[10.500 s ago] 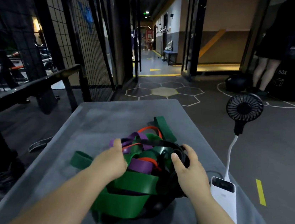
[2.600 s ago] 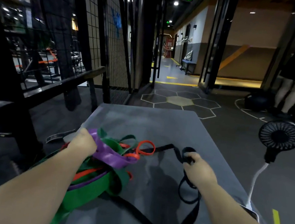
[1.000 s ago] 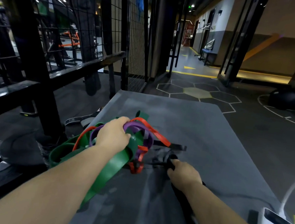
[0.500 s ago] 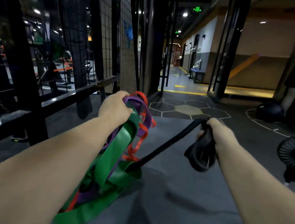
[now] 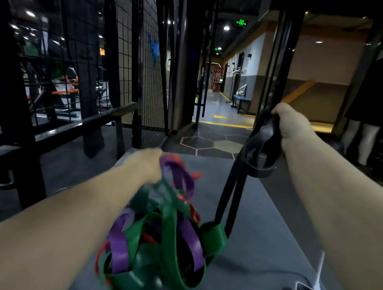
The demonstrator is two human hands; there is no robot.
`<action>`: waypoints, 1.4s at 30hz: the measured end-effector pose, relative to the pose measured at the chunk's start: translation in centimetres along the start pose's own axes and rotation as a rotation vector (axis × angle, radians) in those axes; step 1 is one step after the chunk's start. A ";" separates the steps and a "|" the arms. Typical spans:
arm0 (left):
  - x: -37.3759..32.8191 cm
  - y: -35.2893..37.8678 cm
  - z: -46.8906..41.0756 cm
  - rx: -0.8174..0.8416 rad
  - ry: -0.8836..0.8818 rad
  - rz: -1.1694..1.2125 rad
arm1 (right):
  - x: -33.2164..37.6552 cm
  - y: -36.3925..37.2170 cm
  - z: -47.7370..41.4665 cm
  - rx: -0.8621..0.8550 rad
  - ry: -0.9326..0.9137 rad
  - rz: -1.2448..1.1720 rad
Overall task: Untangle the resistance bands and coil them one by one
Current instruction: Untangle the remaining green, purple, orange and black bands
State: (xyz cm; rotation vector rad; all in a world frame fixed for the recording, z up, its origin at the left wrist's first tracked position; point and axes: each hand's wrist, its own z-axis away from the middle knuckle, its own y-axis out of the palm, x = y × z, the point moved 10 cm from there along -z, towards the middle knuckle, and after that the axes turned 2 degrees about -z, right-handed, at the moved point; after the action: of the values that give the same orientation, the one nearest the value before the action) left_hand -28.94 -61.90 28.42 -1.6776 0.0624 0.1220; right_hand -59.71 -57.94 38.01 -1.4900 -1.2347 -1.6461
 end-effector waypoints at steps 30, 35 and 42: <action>-2.6 -15.3 -1.9 -0.429 0.085 0.919 | 14.6 -0.6 3.6 0.013 -0.371 -0.024; -2.0 -24.7 -2.1 -0.608 0.161 0.974 | 14.6 0.8 3.1 0.081 -0.350 0.003; 0.5 -19.4 -2.3 -0.473 -0.014 0.795 | 10.4 0.5 0.4 0.155 -0.194 -0.001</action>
State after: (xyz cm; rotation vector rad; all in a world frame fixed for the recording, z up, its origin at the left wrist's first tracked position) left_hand -26.19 -62.03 47.77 -2.0342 0.7381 0.7952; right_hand -61.16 -56.20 48.19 -1.5797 -1.4319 -1.3973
